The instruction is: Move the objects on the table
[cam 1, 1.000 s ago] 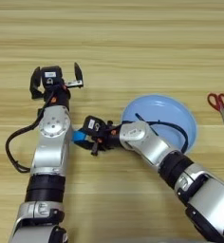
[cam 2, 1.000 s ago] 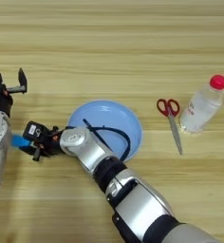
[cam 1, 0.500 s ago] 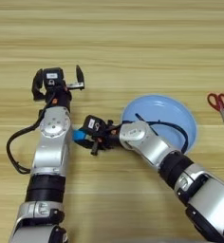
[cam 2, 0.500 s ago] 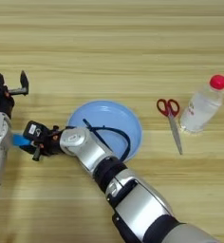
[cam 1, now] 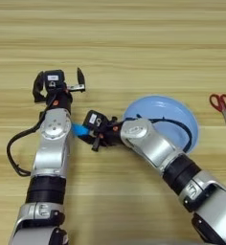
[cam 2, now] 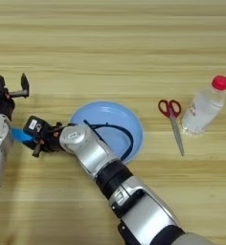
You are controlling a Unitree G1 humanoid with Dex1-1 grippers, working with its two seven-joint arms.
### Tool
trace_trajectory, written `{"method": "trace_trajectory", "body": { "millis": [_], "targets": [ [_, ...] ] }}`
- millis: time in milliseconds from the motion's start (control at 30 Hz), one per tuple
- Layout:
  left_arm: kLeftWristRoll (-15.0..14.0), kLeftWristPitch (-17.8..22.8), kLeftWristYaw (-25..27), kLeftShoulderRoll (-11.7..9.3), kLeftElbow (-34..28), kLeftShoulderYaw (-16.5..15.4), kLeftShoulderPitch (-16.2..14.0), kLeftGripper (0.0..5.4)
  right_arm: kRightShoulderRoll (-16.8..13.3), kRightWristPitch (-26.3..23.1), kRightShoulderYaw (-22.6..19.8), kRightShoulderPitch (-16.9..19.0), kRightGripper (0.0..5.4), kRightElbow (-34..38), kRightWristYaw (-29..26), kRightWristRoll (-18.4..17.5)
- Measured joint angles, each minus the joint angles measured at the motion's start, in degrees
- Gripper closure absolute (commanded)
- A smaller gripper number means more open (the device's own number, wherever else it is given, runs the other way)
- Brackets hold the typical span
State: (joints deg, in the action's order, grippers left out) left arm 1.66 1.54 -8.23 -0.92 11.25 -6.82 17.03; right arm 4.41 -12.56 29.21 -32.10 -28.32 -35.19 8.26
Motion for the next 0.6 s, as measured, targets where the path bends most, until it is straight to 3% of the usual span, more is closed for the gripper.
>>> {"method": "trace_trajectory", "body": {
  "millis": [333, 600],
  "targets": [
    [0.0, -0.1, 0.2, -0.3, 1.0, -0.3, 0.2, 0.0, -4.7, -8.7, -2.4, 3.5, 3.98, 12.9, -0.3, -0.1],
    [0.0, -0.2, 0.2, -0.4, 1.8, -0.7, 0.4, 0.0, -10.8, -15.1, -5.0, 8.5, 3.98, 24.5, -0.4, -1.2]
  ]
}}
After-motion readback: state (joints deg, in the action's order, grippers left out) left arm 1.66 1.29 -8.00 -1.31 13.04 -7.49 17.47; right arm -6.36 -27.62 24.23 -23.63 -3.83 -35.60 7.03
